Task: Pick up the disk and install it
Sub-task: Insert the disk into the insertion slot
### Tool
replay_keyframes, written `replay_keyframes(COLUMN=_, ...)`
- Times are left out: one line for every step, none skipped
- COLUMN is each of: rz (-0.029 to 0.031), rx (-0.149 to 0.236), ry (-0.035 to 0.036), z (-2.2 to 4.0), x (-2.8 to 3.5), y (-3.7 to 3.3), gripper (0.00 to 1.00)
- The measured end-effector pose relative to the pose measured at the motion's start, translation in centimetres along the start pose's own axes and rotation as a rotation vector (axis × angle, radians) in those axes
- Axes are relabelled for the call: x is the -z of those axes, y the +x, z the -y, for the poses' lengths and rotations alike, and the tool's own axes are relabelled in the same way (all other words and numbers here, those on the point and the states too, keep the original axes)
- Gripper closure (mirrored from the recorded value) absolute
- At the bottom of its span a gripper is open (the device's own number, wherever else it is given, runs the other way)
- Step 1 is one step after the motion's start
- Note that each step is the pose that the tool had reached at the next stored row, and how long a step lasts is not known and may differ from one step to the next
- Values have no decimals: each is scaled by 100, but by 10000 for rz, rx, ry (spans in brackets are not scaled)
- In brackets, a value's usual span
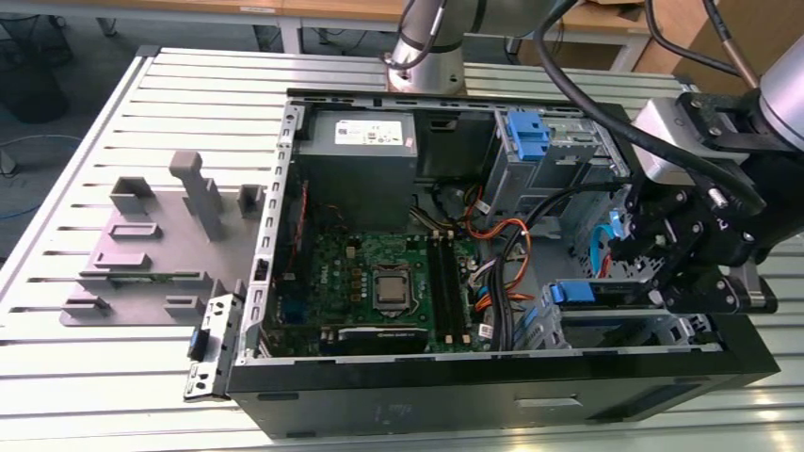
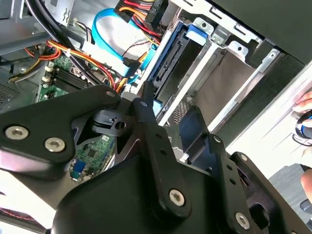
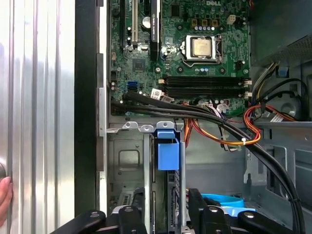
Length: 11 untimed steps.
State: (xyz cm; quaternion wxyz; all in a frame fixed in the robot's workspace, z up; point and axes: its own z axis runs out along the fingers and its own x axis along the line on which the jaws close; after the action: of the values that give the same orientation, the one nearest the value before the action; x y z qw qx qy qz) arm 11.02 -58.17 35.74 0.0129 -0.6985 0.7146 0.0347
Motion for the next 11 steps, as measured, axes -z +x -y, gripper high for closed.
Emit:
replay_keyframes(rz=2, rx=6, ry=3, z=0, x=-5, y=-5, gripper=52)
replay_keyframes(rz=3, rx=14, ry=6, z=-1, x=-10, y=-12, gripper=52)
replay_keyframes(rz=2, rx=25, ry=6, z=-1, x=-12, y=-20, gripper=52)
replay_keyframes(rz=1, rx=34, ry=8, z=-1, x=-15, y=-27, gripper=52)
replay_keyframes(rz=3, rx=38, ry=8, z=-1, x=-17, y=-30, gripper=52)
replay_keyframes(rz=3, rx=38, ry=9, z=-1, x=-17, y=-30, gripper=52)
replay_keyframes(rz=3, rx=39, ry=9, z=-1, x=-17, y=-30, gripper=52)
replay_keyframes(rz=2, rx=39, ry=9, z=-1, x=-17, y=-31, gripper=52)
replay_keyframes(rz=2, rx=39, ry=8, z=-2, x=-17, y=-33, gripper=52)
replay_keyframes(rz=1, rx=38, ry=8, z=-2, x=-17, y=-33, gripper=52)
replay_keyframes(rz=2, rx=39, ry=8, z=-1, x=-17, y=-36, gripper=52)
